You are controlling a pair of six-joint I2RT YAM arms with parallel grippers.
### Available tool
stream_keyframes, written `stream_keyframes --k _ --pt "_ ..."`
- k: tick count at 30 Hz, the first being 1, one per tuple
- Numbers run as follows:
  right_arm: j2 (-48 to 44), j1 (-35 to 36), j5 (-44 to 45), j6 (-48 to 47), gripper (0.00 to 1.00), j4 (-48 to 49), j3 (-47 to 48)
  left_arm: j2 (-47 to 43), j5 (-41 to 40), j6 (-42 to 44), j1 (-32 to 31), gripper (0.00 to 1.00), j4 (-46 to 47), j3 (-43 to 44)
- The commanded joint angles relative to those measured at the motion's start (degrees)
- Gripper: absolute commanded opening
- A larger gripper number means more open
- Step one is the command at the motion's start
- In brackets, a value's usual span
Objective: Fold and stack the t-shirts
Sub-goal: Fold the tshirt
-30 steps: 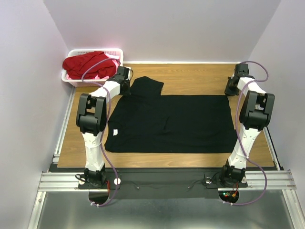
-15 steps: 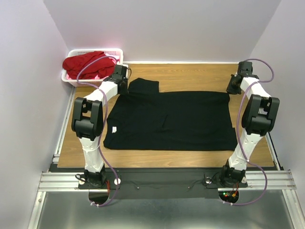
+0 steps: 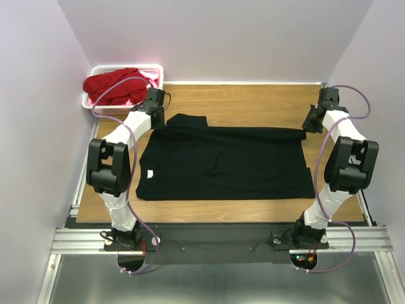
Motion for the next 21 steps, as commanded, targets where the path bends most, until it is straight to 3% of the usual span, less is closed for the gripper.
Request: stream_keyframes --k 1,21 --pt "-4.1 -0.8 3.6 1.5 0.01 1.2 -2.6 -5.7 -3.8 -1.9 1.0 0.0 -3.7 -2.4" --pt "-12.7 -0.8 6.4 3.6 0.01 1.2 -8.6 -19.0 -3.5 -8.0 1.0 0.0 -6.0 -16.4"
